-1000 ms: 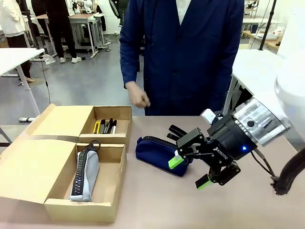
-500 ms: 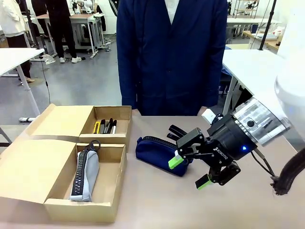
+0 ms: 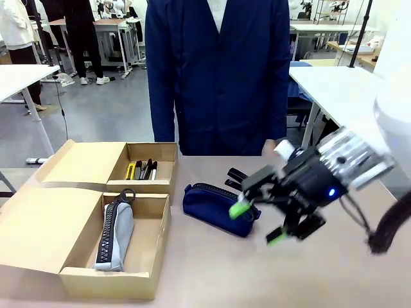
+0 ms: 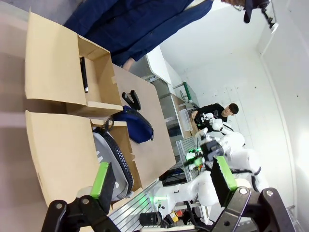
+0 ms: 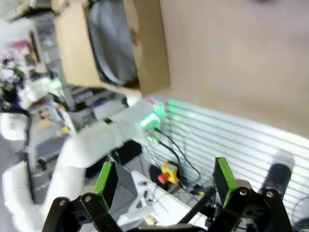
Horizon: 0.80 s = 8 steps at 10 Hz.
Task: Place items inside the box.
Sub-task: Pick up a Pencil pouch or Stapler and place it inside the Mailer Box closest to the robot.
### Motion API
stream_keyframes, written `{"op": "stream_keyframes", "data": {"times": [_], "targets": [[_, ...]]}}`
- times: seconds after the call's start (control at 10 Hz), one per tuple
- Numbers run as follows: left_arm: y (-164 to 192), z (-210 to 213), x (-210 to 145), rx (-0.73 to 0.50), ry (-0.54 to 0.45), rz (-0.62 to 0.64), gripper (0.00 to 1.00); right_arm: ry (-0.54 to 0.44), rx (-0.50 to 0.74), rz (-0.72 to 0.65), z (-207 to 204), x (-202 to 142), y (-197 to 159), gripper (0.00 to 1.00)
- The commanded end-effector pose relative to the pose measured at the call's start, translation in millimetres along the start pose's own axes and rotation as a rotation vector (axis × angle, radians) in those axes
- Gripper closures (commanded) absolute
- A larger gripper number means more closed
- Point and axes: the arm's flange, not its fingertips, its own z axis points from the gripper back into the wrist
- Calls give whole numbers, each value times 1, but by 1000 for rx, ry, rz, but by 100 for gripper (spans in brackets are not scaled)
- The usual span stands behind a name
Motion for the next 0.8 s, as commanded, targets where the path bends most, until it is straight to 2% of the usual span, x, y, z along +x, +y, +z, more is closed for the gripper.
{"op": "stream_keyframes", "data": {"times": [0.0,0.1,0.3,0.4,0.6,0.7], "targets": [[-2,-1,1,-22,-12,-22,0,20,167,-50,77,67,-37,0],[-2,-1,1,-22,-12,-22,0,84,253,-83,111,72,-67,0],[-2,-1,1,-22,-12,-22,0,98,450,-157,172,78,-139,0],[-2,-1,1,-22,-12,-22,0,41,537,-207,203,71,-184,0],[-2,-1,1,-22,-12,-22,0,-163,745,-303,239,44,-248,0],[-2,-1,1,-22,-12,-22,0,-319,708,-406,236,37,-254,0]]}}
